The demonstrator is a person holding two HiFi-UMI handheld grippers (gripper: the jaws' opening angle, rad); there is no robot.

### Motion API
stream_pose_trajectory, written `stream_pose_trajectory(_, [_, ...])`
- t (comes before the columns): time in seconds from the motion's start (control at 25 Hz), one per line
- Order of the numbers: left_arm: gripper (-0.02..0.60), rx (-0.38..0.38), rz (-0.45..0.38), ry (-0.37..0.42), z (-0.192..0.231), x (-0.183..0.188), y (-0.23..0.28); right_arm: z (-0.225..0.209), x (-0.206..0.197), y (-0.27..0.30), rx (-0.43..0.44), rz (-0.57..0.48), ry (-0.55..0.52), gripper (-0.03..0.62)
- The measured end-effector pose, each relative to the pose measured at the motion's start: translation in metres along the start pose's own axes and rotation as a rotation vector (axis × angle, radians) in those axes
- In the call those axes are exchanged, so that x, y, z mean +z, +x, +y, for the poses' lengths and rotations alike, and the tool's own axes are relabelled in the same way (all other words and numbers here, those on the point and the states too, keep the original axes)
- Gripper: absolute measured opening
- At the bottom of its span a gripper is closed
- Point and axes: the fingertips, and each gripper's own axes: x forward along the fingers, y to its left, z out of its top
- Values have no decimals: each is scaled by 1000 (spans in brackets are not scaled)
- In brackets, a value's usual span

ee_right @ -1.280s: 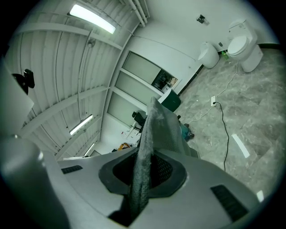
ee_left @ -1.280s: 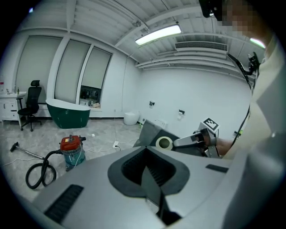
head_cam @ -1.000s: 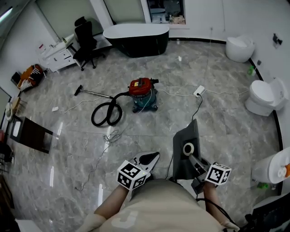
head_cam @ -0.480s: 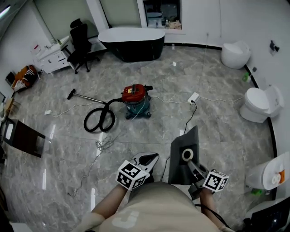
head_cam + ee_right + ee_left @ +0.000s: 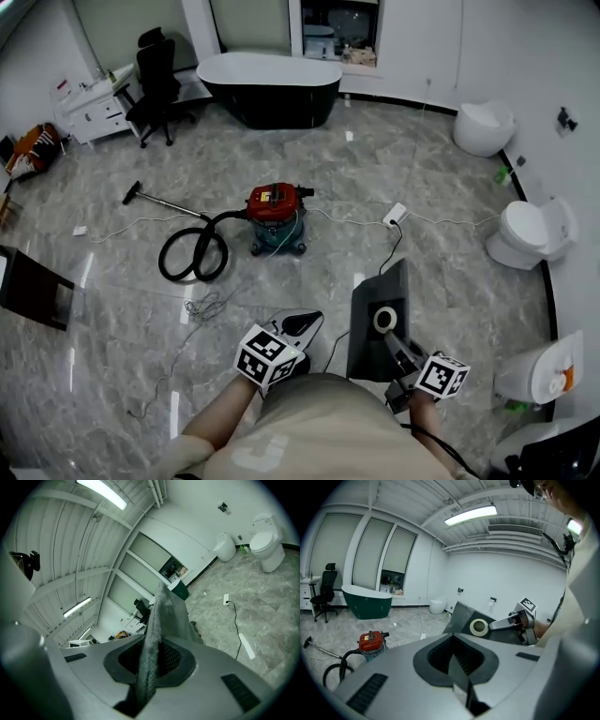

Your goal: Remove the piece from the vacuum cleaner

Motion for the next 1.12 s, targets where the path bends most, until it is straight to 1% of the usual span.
stream_pose_trajectory(0.28, [2, -9, -44, -9, 77, 15, -13, 24, 10, 64, -25, -12, -13, 34])
stream_pose_trajectory(0.44, [2, 5, -57, -53, 104, 21, -22, 40, 22, 86, -32, -1, -46, 34])
stream_pose_trajectory(0.52, [2, 17, -60, -69, 112, 22, -26, 42, 25, 96, -31, 10, -44, 34])
stream_pose_trajectory(0.68, [2, 65, -62, -99, 131, 19, -33, 44, 27, 123, -12, 67, -52, 34])
stream_pose_trajectory(0.84, [2, 136, -46, -130, 146, 14, -32, 38, 34, 146, 31, 123, -55, 34])
stream_pose_trajectory(1.0, [2, 203, -30, -144, 152, 20, -15, 20, 56, 160, 85, 145, -29, 34])
stream_pose_trajectory(1.12, [2, 226, -20, -138, 146, 37, 10, 2, 82, 162, 122, 151, -2, 34])
